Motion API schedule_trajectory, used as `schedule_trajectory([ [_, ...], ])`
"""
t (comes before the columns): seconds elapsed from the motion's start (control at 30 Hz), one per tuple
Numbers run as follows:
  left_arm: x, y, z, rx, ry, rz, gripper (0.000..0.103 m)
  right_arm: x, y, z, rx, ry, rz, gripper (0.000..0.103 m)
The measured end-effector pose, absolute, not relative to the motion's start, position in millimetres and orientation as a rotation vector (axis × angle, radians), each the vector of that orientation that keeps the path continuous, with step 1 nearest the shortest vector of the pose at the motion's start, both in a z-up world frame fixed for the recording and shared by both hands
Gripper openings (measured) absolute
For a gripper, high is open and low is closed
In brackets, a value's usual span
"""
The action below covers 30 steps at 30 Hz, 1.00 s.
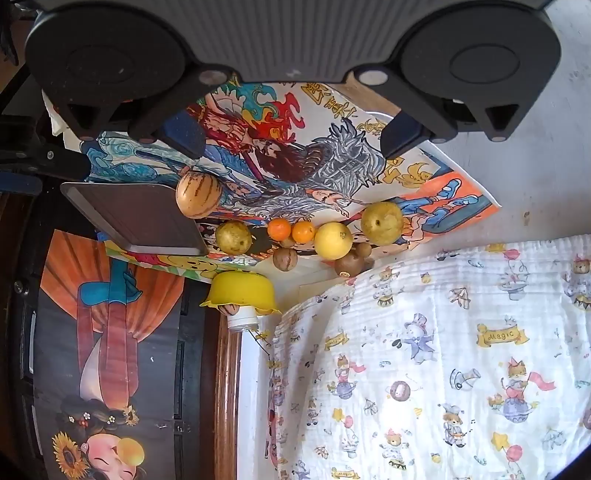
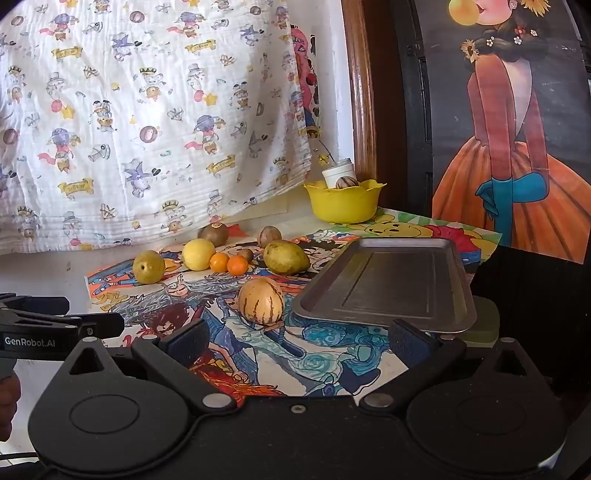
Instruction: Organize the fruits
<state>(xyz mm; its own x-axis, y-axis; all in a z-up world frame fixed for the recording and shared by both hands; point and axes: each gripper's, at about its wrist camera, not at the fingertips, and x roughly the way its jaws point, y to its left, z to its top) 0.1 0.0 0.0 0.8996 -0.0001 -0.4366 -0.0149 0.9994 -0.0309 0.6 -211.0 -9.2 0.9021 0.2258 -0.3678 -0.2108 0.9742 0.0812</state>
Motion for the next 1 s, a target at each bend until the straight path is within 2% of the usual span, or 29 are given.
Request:
schedule_trajectory([
  [1.0, 0.2, 0.4, 0.3, -0.046, 0.459, 0.003, 0.103, 1.8, -208.6, -10.4, 0.032, 0.392, 0.225, 0.103],
])
